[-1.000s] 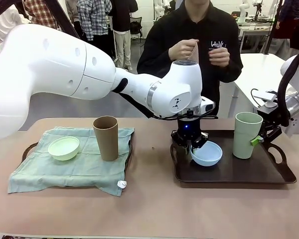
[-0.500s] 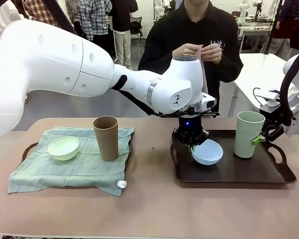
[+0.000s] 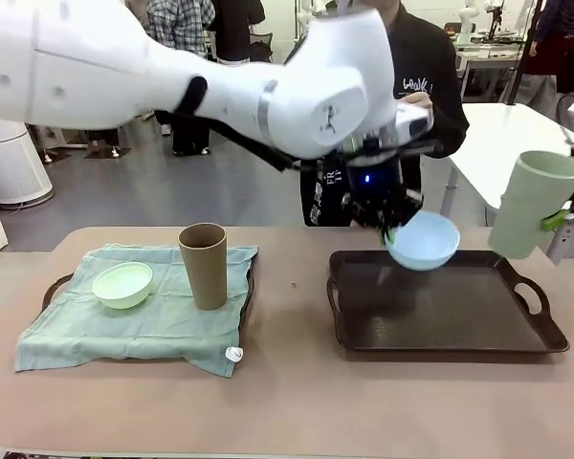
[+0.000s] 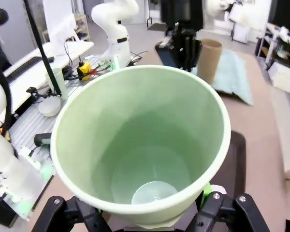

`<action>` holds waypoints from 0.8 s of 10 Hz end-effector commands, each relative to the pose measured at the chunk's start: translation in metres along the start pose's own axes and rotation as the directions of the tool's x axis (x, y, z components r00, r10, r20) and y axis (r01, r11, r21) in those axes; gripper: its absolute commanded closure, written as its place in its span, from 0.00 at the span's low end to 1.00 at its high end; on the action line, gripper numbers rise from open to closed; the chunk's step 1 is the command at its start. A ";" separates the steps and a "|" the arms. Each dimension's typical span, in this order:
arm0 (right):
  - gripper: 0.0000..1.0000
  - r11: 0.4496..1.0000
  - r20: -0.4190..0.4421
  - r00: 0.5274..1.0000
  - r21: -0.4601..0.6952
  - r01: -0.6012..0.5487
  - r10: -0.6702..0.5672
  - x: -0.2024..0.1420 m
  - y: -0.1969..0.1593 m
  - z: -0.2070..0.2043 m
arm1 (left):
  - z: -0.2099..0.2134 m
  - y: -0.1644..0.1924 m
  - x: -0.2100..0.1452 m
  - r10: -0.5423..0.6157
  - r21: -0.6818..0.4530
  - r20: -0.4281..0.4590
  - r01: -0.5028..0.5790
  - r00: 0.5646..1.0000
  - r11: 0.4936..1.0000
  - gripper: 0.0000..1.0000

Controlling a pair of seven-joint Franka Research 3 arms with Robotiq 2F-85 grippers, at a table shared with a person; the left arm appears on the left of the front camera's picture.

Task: Set up a tray with a mat and arrange the tableware.
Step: Pick up the Picnic Bowl and Reusable plastic cup from the Handle tray in front of the human's position and hold them in the air.

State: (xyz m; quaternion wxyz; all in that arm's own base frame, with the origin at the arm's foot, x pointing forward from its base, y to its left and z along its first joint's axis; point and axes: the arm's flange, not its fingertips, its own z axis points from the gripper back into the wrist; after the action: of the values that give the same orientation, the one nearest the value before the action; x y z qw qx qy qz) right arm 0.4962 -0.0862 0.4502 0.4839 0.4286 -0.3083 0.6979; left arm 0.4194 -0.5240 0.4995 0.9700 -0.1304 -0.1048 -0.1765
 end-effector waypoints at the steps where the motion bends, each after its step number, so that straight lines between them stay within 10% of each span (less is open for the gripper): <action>1: 1.00 0.998 -0.016 0.998 -0.023 -0.058 0.057 0.012 0.020 -0.009 | 0.038 -0.007 -0.006 -0.042 0.034 0.074 0.039 0.996 0.999 0.96; 8: 1.00 0.999 -0.008 0.999 -0.015 -0.044 0.044 0.028 0.026 0.002 | 0.071 -0.018 -0.004 -0.055 0.014 0.123 0.054 0.991 0.998 0.96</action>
State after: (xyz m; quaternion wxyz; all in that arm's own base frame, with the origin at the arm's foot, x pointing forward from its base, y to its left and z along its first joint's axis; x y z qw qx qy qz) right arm 0.4655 -0.0877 0.4733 0.4687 0.4144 -0.3242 0.7096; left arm 0.3992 -0.5196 0.5665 0.9564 -0.1381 -0.1691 -0.1942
